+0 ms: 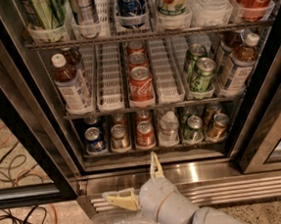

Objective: Pick pepsi can from bottom shelf of fridge

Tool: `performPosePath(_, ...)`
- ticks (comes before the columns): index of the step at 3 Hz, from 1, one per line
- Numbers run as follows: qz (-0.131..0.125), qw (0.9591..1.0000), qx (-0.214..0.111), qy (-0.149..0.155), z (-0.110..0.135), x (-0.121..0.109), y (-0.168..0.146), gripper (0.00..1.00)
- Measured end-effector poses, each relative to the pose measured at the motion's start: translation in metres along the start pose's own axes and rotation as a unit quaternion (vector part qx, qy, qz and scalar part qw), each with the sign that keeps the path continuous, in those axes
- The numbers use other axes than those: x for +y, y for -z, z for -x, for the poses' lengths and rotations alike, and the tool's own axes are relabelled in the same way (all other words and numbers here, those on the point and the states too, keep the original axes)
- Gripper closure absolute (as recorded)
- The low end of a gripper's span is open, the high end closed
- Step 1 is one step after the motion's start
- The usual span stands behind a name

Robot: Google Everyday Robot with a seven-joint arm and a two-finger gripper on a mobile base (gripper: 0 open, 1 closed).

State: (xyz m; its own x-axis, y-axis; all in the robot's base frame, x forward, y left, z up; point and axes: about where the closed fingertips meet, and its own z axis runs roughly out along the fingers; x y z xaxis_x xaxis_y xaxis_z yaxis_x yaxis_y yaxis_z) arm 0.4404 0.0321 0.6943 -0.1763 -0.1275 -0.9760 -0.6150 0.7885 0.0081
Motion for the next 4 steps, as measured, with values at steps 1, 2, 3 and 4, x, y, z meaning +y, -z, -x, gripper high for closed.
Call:
performPosePath(1, -0.017, 0.9998, -0.005, 0.005, -0.047, 0.015, -0.017, 0.00)
performPosePath(2, -0.064, 0.9977, -0.020, -0.010, -0.084, 0.004, -0.032, 0.00)
performPosePath(3, -0.075, 0.9959, -0.045, -0.022, -0.090, 0.006, -0.034, 0.00)
performPosePath(4, -0.075, 0.9959, -0.045, -0.022, -0.090, 0.006, -0.034, 0.00)
